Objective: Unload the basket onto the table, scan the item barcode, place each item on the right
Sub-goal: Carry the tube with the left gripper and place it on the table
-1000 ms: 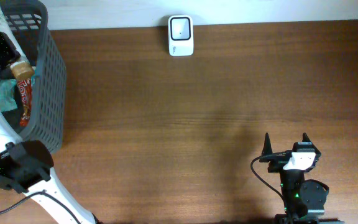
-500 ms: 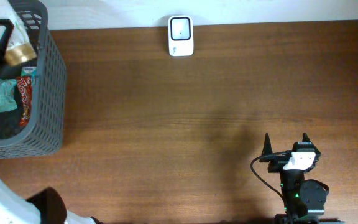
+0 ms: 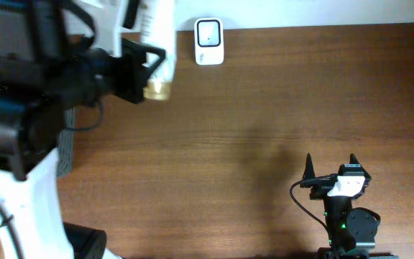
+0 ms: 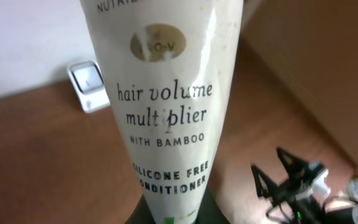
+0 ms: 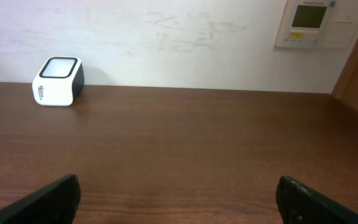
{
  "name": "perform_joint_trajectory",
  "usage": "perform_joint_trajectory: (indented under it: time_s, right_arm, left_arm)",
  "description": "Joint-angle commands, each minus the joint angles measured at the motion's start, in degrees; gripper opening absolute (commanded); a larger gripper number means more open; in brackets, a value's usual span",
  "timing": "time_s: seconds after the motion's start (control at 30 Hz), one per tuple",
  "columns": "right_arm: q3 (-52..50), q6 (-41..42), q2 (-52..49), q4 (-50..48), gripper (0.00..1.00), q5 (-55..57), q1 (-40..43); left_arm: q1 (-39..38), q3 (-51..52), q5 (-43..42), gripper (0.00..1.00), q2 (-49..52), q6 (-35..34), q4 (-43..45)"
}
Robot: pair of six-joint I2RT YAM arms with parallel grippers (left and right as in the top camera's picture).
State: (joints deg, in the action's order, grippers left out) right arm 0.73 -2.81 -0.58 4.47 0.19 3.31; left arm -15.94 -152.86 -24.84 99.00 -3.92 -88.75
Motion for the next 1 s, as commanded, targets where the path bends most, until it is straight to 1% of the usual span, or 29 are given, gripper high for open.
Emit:
perform_joint_trajectory:
  time_s: [0.0,0.1,0.23,0.37,0.47,0.57,0.63,0.67,0.7,0.77,0.8,0.87,0.93,0.97]
  right_arm:
    - [-0.42,0.07,0.37,0.22,0.99,0.50,-0.31]
    - [-0.42,0.07,0.37,0.22,0.99,0.50,-0.31]
    - [-0.42,0.07,0.37,0.22,0.99,0.50,-0.31]
    - [-0.42,0.07,0.37,0.22,0.99,0.50,-0.31]
    - [-0.42,0.07,0.37,0.22,0.99,0.50,-0.31]
    - [-0.42,0.07,0.37,0.22,0.99,0.50,-0.31]
    - [-0.42,0.07,0.37,0.22,0.99,0.50,-0.31]
    - [-0.42,0.07,0.37,0.22,0.99,0.50,-0.31]
    - [-0.42,0.07,0.37,0.22,0.99,0.50,-0.31]
    - [-0.42,0.07,0.37,0.22,0.99,0.50,-0.31]
    - [-0.42,0.07,0.37,0.22,0.99,0.50,-0.31]
    - [-0.42,0.07,0.37,0.22,0.99,0.50,-0.31]
    - [-0.42,0.07,0.37,0.22,0.99,0.50,-0.31]
    - [-0.42,0.07,0.37,0.22,0.98,0.50,-0.31]
  left_arm:
    - [-6.12,-0.94,3.89,0.00,4.74,0.90,-1.92]
    - [-10.62,-0.94,4.09,0.00,10.23,0.92,-4.24]
    - [-13.73,-0.94,10.99,0.00,15.26,0.85,-5.68]
    - [-14.43,-0.94,11.78,0.00,18.67,0.79,-6.88]
    - [-14.43,-0.94,18.40,0.00,21.62,-4.26,-7.96]
    - [-14.43,-0.72,20.50,0.00,24.46,-4.87,-7.96]
    - [-14.43,0.28,28.15,0.00,25.62,-9.25,-7.98]
    - [-14.32,2.25,37.03,0.00,26.25,-15.47,-7.98]
    - [-13.94,4.28,39.58,0.00,26.25,-18.67,-7.96]
    - [-12.39,8.87,39.63,0.00,26.25,-23.39,-7.98]
    - [-10.97,12.07,39.63,0.00,26.25,-27.41,-7.96]
    - [-9.49,15.87,38.38,0.00,26.25,-33.03,-7.85]
    - [-8.85,21.75,36.44,0.00,26.25,-33.99,-5.62]
    - [-8.96,26.45,36.41,0.00,26.25,-33.99,-2.89]
